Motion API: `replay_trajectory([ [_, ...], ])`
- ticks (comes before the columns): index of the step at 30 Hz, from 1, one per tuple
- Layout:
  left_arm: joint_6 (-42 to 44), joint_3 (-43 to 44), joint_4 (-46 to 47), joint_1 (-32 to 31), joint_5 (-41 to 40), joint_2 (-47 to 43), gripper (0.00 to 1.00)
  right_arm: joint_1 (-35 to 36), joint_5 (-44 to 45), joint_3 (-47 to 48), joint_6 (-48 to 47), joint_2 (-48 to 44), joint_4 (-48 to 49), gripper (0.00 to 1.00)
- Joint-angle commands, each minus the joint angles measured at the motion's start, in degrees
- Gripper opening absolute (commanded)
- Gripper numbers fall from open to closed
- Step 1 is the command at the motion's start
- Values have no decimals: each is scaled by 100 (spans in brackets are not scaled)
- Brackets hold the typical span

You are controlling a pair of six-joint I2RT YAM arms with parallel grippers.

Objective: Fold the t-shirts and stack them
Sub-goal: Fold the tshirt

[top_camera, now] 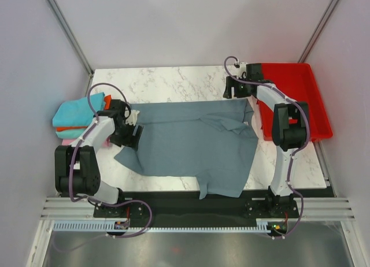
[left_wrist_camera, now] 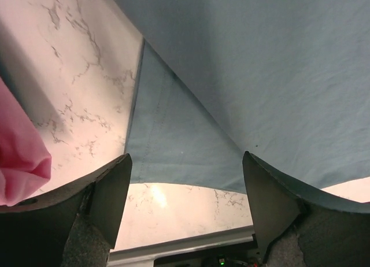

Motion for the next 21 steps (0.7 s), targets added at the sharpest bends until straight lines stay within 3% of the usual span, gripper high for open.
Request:
replay_trajectory([
  [1, -141, 164, -245, 103, -142, 269, 84, -17, -202, 287, 86, 188, 102, 80],
  [5, -264, 304, -377, 226, -124, 674, 74, -123, -88, 428, 217, 390, 137, 80],
  [16, -168, 340, -438, 252, -423, 1008, 70, -237, -307, 753, 437, 795, 137, 79],
  [21, -141, 340, -474, 419, -432, 1184, 52, -246, -176, 613, 402, 856, 67, 78],
])
